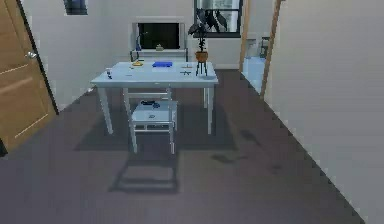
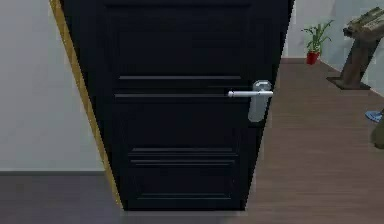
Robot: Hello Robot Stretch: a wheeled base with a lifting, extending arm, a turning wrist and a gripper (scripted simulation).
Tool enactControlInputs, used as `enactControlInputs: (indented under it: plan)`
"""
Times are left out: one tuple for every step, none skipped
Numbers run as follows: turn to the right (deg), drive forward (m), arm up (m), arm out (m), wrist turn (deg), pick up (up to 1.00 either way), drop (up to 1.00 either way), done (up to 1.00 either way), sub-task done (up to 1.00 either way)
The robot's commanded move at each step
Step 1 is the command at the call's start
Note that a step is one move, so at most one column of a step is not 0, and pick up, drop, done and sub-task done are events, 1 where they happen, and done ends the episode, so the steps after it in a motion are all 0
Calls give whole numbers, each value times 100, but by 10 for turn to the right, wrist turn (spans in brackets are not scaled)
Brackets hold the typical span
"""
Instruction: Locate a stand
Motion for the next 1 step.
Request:
enactControlInputs:
  plan:
    - [240, 0, 0, 0, 0, 0, 0, 0, 0]
